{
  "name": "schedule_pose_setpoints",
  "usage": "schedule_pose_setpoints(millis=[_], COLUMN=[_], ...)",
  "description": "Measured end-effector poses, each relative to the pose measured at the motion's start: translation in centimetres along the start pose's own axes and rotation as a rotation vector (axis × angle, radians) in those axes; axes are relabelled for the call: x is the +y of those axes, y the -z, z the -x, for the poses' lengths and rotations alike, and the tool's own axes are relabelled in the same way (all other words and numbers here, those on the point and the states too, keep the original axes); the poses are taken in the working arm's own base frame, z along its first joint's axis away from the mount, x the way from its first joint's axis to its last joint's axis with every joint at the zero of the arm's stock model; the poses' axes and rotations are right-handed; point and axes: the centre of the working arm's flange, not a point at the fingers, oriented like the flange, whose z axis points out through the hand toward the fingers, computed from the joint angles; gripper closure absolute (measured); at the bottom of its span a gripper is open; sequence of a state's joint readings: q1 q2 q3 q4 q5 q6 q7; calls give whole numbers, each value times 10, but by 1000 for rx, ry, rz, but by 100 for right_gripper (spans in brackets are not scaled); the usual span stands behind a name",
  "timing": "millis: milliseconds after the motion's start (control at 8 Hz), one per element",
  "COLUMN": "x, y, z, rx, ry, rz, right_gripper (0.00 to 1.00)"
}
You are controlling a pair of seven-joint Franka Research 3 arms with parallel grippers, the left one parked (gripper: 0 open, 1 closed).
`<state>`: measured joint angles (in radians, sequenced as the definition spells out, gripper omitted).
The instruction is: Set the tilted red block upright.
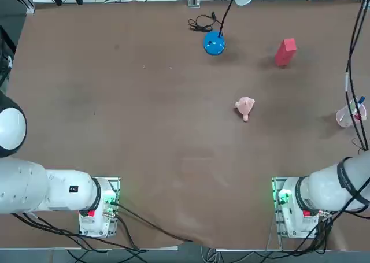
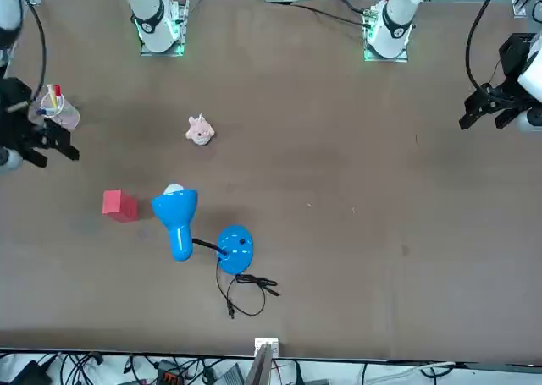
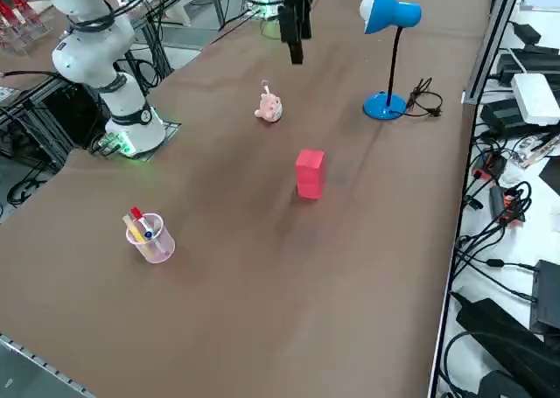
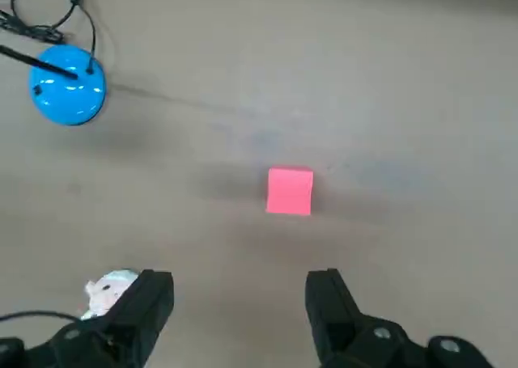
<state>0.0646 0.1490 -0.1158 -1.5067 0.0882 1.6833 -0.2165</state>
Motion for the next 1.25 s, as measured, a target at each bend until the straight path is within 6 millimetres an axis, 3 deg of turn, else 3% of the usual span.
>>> schedule_pose_setpoints(millis=[375, 750, 1250], x=[-27, -51, -49], y=[10, 34, 53], z=[-1, 13, 46], rx=[12, 12, -11], ry=[-30, -29, -51], rz=[15, 80, 84], right_gripper=[0, 0, 0])
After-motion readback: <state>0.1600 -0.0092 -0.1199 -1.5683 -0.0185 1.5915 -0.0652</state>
